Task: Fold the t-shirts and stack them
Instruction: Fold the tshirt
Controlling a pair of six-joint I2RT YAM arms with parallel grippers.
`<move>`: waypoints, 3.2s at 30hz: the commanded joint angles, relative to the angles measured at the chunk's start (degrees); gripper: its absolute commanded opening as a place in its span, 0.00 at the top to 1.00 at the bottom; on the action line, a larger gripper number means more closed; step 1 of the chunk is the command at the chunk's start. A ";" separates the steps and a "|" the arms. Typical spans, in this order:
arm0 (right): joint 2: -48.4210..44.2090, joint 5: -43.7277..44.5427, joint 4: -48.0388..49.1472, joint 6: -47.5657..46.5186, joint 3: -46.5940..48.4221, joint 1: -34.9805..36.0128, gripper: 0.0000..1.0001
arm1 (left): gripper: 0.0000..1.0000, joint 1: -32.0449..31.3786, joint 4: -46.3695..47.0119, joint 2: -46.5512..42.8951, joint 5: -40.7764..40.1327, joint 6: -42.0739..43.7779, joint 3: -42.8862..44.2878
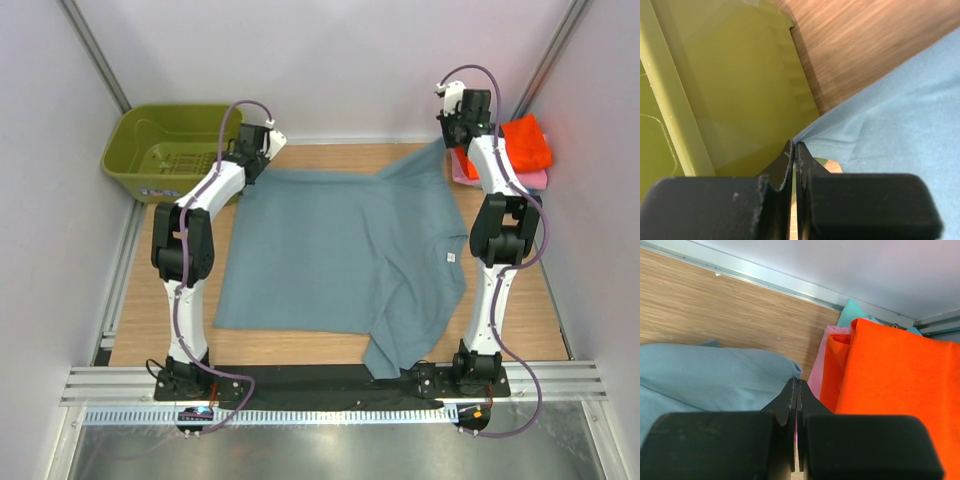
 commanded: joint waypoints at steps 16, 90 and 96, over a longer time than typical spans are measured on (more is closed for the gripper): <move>-26.19 -1.96 -1.07 1.47 -29.85 0.24 0.99 | 1.00 0.04 -2.18 -13.70 4.75 -1.79 -9.17; -49.05 -8.29 -15.13 1.82 -62.82 1.73 0.99 | 1.00 4.00 -14.66 -25.84 7.21 -6.97 -34.93; -49.57 -8.38 -14.87 1.91 -63.79 1.82 0.99 | 1.00 3.65 -14.57 -25.84 7.22 -7.68 -36.96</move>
